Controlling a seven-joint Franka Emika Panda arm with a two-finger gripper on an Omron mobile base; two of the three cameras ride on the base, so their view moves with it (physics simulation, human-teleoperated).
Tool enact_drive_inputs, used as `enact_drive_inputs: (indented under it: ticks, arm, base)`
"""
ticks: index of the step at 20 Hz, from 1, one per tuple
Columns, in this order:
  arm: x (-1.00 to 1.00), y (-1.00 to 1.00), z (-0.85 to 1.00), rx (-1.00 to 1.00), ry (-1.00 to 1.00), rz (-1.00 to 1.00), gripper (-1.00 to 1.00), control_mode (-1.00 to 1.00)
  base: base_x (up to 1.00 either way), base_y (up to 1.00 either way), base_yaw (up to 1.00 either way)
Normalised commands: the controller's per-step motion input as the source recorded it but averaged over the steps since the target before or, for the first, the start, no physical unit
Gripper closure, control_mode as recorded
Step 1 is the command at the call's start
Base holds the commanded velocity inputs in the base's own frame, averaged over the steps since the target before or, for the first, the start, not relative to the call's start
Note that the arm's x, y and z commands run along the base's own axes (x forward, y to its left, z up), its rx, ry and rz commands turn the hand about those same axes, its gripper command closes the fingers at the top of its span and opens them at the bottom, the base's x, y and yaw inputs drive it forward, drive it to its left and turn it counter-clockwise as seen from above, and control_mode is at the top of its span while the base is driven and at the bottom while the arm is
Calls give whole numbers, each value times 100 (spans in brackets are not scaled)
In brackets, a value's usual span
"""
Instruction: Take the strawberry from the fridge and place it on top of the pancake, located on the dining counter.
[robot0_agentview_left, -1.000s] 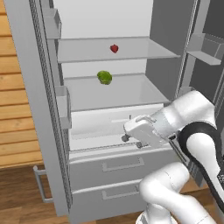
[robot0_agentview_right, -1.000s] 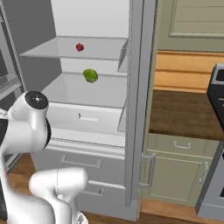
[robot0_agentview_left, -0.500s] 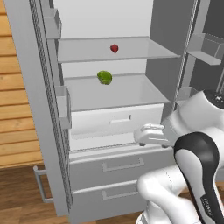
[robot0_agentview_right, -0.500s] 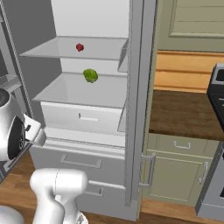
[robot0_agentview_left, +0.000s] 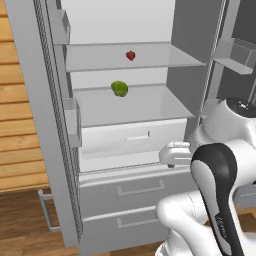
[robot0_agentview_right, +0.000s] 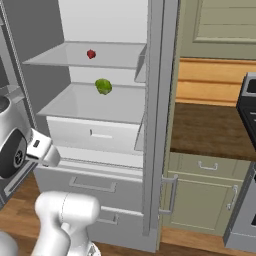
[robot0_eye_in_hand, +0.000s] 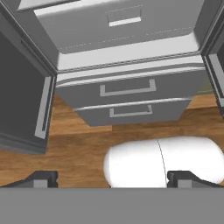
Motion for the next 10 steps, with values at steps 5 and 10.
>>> enact_drive_inputs:
  ticks: [5,10]
  arm:
    - [18,0,-14,0,3,0,-100,-100]
    - [4,2,-6,0,1,0,-100,100]
  base:
    - [0,0,0]
    - [28,20,0]
